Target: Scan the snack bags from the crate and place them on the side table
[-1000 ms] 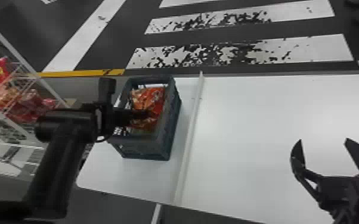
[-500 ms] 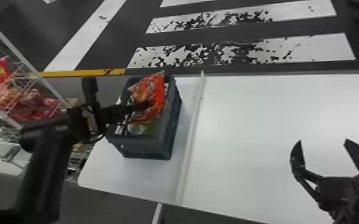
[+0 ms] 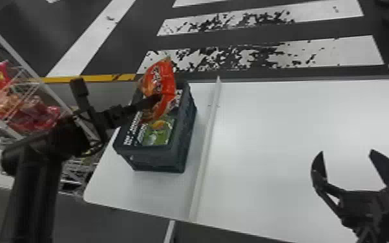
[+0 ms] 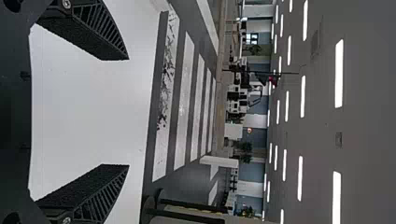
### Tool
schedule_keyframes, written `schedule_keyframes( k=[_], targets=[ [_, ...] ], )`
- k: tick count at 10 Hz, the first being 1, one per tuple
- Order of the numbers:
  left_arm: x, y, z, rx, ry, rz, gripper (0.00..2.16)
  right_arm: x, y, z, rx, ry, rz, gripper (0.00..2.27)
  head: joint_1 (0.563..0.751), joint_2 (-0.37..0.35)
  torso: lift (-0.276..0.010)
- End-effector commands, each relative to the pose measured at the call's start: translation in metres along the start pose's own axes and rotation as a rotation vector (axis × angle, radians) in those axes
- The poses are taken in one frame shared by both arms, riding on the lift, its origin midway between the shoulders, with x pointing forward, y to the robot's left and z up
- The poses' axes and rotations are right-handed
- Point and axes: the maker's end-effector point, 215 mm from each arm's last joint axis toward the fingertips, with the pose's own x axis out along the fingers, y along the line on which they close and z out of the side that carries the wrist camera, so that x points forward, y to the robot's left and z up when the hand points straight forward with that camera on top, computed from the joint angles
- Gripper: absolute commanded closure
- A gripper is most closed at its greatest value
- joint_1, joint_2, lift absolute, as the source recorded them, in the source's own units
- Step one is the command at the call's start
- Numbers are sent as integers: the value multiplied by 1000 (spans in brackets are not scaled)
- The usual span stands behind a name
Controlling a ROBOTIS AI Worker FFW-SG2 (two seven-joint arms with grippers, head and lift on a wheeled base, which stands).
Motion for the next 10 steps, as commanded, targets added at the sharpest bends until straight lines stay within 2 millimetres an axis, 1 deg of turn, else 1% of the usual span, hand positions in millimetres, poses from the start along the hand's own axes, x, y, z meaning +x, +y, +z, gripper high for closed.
schedule_keyframes(
  k=[1, 3, 4, 5, 6, 7, 8, 9, 10],
  targets=[
    [-2, -35, 4, 5, -19, -57, 2132, 0, 2, 2, 0, -3, 0, 49, 695, 301, -50],
    [12, -84, -9, 12, 0, -126, 2132, 1, 0, 5, 0, -10, -4, 53, 695, 274, -50],
    [28, -110, -22, 18, 23, -161, 2135, 1, -1, 6, 0, -11, -9, 53, 695, 247, -50],
    [47, -132, -44, 5, 55, -195, 2135, 1, -2, 9, 4, -18, -11, 53, 695, 211, -50],
    [68, -157, -63, 7, 86, -227, 2135, 0, -4, 15, 8, -30, -23, 53, 695, 192, -50],
    [87, -183, -84, 24, 128, -257, 2135, -1, -5, 19, 11, -36, -29, 56, 695, 145, -50],
    [106, -202, -105, 27, 159, -272, 2135, -1, -10, 24, 14, -46, -45, 56, 695, 99, -50],
    [120, -218, -130, 22, 191, -284, 2135, -2, -15, 25, 12, -47, -58, 56, 695, 48, -50],
    [134, -230, -152, 31, 217, -279, 2135, -2, -21, 26, 10, -50, -72, 56, 695, 4, -50]
  ],
)
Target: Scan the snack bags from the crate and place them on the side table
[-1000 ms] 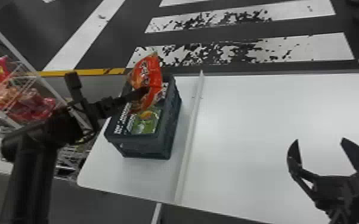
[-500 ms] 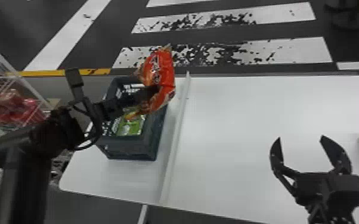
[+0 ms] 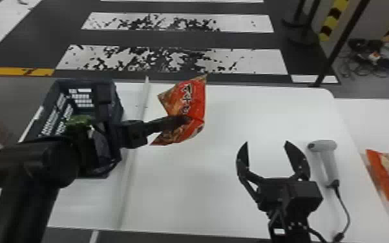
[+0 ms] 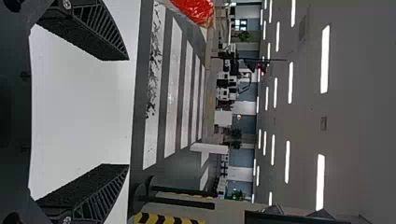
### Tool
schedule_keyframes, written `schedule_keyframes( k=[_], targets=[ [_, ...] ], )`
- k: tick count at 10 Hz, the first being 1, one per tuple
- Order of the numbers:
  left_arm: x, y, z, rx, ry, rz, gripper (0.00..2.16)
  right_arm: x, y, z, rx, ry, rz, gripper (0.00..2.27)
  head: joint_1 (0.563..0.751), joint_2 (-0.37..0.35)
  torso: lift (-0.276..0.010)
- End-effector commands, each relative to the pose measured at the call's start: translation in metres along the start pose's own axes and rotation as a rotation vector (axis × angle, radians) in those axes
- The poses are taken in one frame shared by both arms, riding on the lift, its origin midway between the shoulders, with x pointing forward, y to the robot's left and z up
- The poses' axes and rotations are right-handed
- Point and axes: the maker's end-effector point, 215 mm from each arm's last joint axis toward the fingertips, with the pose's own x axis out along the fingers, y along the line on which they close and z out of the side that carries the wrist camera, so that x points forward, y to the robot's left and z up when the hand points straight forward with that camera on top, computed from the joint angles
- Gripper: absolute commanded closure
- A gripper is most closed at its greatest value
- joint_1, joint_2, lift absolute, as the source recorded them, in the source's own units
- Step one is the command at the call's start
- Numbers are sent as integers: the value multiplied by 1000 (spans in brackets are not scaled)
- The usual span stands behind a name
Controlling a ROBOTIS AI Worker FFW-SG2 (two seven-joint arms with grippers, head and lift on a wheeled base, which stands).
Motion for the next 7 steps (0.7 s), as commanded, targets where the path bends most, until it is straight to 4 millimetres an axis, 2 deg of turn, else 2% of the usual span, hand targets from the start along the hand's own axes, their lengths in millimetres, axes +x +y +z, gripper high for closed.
schedule_keyframes(
  k=[1, 5, 6, 7],
  targets=[
    [29, -15, -31, -9, 47, -11, 2135, 0, -6, 3, -1, -7, -17, 56, 695, -39, -50],
    [79, -31, -98, 21, 71, 14, 2108, -1, -10, 4, 7, -11, -26, 56, 695, -146, -50],
    [86, -32, -109, 27, 63, 34, 1828, -2, -11, 5, 11, -16, -28, 56, 695, -164, -50],
    [92, -35, -113, 44, 36, 48, 954, -2, -12, 6, 12, -20, -29, 56, 695, -173, -50]
  ],
)
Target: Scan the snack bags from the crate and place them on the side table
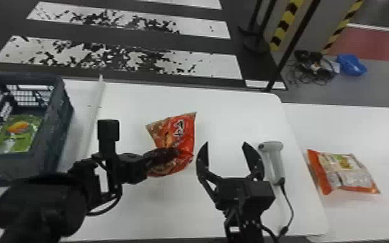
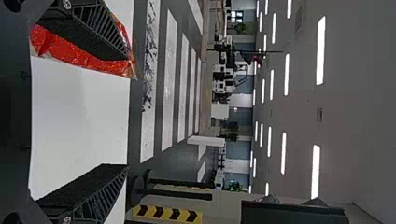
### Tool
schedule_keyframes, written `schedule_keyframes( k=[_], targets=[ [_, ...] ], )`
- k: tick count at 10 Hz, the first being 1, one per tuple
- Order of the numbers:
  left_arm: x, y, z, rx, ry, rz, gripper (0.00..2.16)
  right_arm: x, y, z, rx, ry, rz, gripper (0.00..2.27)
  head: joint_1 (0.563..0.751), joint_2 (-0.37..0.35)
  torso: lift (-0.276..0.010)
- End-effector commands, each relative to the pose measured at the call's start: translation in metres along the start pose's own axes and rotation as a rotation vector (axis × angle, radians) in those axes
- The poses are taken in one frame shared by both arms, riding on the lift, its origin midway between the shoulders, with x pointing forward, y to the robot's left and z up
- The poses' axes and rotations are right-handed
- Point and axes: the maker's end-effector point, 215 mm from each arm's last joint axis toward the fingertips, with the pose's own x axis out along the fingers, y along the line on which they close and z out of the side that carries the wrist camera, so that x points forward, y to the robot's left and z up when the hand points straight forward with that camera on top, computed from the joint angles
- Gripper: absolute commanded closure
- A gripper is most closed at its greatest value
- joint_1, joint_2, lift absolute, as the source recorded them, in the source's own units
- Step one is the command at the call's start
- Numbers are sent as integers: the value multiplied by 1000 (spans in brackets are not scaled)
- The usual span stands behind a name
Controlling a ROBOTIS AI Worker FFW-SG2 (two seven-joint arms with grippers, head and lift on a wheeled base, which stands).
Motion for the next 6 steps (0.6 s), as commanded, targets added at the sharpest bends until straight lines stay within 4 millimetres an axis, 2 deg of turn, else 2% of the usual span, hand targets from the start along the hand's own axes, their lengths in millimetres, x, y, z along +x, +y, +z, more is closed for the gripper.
schedule_keyframes(
  k=[1, 4, 5, 6],
  targets=[
    [7, -6, -10, 9, -6, 9, -2, -1, 0, 1, 2, -5, -1, 56, 695, -187, -50],
    [5, -3, -5, 11, -27, 18, 19, -2, 0, 0, 5, -1, -2, 56, 695, -204, -50],
    [-1, 0, 4, 23, -57, 31, 19, -2, 0, 0, 5, -1, -2, 56, 695, -202, -50],
    [-15, 4, 24, 65, -128, 61, 22, -2, 0, 0, 5, -1, -2, 56, 695, -200, -50]
  ],
)
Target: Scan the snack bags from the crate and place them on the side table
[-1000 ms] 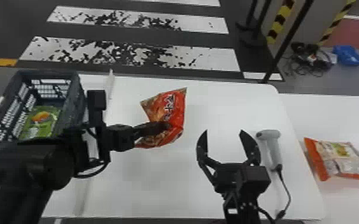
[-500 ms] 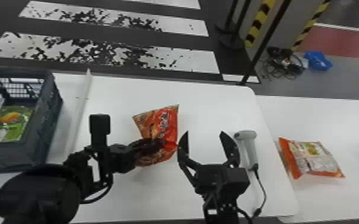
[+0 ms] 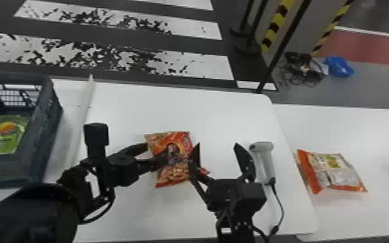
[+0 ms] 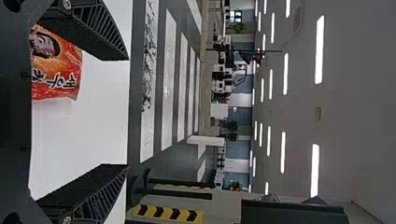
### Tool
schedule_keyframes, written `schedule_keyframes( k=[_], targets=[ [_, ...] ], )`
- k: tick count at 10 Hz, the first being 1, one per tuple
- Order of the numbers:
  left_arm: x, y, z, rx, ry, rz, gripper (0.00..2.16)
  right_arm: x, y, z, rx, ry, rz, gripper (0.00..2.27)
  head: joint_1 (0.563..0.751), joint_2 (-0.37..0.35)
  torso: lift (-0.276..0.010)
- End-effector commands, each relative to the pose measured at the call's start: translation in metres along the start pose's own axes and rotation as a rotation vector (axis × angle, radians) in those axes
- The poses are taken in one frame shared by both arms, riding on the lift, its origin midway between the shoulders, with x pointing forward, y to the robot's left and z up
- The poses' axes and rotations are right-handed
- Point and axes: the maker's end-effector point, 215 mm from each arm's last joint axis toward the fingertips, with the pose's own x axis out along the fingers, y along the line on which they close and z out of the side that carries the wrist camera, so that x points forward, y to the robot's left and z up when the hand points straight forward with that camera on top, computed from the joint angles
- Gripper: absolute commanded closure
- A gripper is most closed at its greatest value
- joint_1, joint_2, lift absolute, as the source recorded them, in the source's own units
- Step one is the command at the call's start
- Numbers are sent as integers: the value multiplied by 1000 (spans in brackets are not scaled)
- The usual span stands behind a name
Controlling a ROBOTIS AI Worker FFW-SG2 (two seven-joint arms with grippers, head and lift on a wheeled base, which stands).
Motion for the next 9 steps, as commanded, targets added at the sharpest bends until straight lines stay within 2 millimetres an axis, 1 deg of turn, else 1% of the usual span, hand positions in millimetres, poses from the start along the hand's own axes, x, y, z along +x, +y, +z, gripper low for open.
schedule_keyframes(
  k=[1, 2, 3, 5, 6, 8, 9],
  targets=[
    [-22, 7, 32, 81, -100, 43, 22, 0, 0, 0, 0, 0, 0, 56, 695, -187, -50],
    [-45, 19, 53, 156, -165, 105, 22, 1, 0, 0, 0, 1, -1, 56, 695, -166, -50],
    [-68, 27, 68, 201, -211, 137, 22, 1, 0, 1, 1, -1, -1, 63, 695, -136, -50],
    [-109, 52, 90, 229, -285, 217, 22, 2, 1, 1, -1, -2, 4, 93, 695, -88, -50],
    [-130, 68, 102, 256, -336, 280, 26, 3, 3, 2, -1, -3, 10, 178, 695, -54, -50],
    [-177, 89, 130, 308, -482, 425, 26, 5, 7, 3, 0, -8, 24, 633, 695, 29, -50],
    [-196, 93, 137, 329, -527, 475, 26, 5, 12, 3, 0, -8, 47, 856, 695, 68, -50]
  ],
)
